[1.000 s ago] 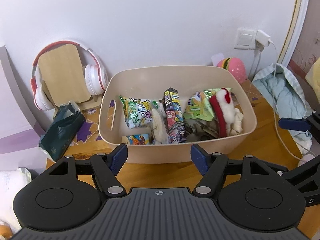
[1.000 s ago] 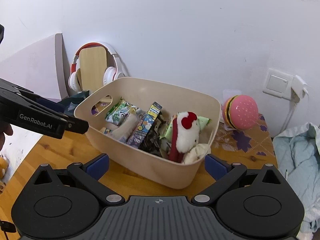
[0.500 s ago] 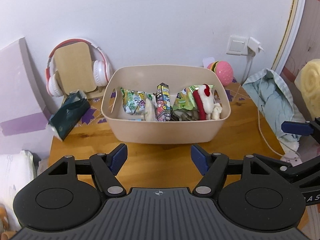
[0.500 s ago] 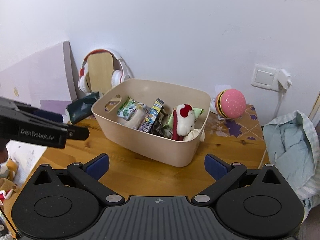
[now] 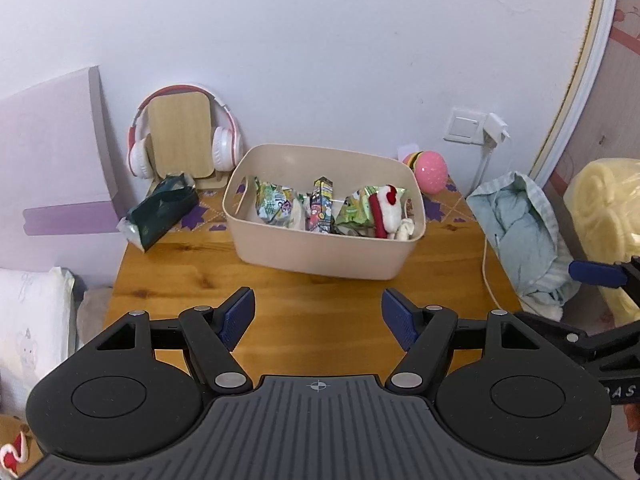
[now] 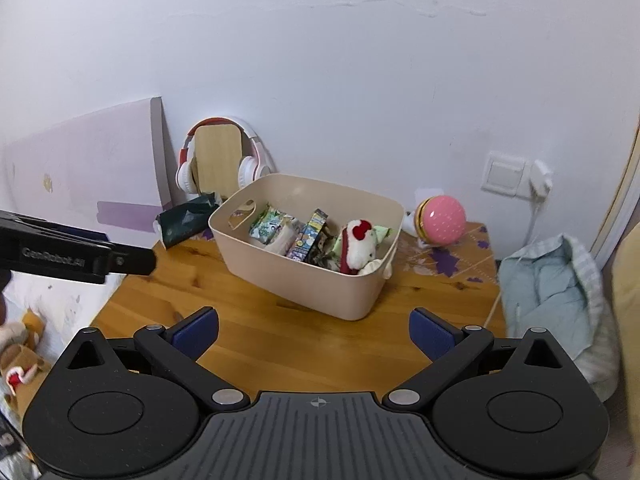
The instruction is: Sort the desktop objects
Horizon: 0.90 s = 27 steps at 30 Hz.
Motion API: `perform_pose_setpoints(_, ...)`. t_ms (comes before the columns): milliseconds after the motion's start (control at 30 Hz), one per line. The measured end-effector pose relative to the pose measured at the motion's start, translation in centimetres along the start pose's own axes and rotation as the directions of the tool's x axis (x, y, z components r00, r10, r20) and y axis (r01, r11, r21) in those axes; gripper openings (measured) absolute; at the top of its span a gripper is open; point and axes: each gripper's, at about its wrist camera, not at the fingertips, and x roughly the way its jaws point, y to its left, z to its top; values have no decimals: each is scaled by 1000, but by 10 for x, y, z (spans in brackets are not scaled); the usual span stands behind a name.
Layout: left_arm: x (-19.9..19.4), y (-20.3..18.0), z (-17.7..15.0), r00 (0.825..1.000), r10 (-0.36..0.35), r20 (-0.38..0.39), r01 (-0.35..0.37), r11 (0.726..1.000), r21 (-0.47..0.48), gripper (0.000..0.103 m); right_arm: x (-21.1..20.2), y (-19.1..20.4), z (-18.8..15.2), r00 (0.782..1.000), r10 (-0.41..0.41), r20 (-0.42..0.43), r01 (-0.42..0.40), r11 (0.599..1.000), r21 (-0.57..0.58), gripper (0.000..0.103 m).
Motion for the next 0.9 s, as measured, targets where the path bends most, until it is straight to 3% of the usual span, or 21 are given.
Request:
perform_pose_setpoints(233, -34, -19, -16, 999, 51, -15, -49, 996, 73, 72, -31, 0, -10, 1000, 4, -8, -4, 1000, 7, 103)
perform_pose_setpoints(600, -70, -39, -35, 998, -5, -66, 8, 999, 46, 73, -73, 6, -15, 999, -30, 19, 30, 999, -43, 103)
perform_pose_setpoints(900, -87, -40, -36, 999, 9, -53, -7, 999, 39, 73, -86, 11, -21, 999, -35, -2, 35, 997, -70, 103)
